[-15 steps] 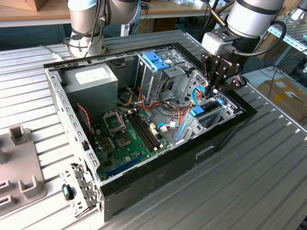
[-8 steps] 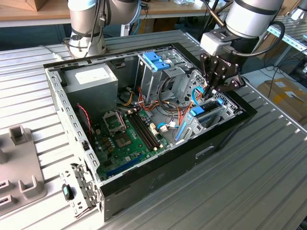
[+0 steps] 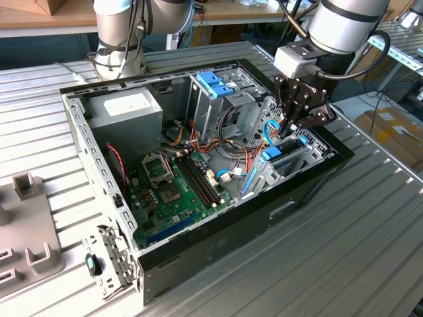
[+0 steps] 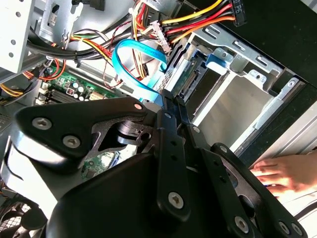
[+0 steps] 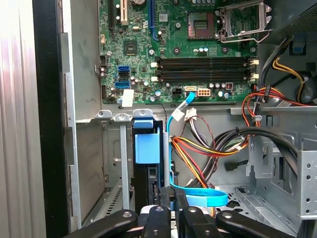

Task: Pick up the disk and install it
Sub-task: 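Insert the first disk wire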

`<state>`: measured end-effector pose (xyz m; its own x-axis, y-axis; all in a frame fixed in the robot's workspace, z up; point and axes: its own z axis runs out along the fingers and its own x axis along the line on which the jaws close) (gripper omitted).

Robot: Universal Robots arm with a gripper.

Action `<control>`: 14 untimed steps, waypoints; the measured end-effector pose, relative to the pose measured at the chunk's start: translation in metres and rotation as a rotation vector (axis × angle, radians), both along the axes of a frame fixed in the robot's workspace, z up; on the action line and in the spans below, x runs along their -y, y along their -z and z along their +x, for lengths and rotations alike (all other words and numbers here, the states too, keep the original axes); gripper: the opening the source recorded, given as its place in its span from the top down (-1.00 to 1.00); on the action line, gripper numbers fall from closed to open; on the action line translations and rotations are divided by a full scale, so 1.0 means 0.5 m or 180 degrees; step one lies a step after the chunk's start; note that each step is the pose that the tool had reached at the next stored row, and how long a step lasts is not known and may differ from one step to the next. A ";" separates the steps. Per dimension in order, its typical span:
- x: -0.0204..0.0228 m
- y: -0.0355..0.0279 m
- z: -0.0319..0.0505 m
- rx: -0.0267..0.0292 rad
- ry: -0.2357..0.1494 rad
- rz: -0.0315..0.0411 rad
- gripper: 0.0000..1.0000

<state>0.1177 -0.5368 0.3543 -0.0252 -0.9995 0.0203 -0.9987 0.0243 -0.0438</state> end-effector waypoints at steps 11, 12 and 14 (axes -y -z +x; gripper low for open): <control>0.0000 0.000 0.000 0.0000 0.0000 0.0000 0.68; 0.0020 0.000 -0.001 0.0000 0.0000 0.0002 0.68; 0.0074 0.000 -0.001 0.0002 0.0000 0.0003 0.68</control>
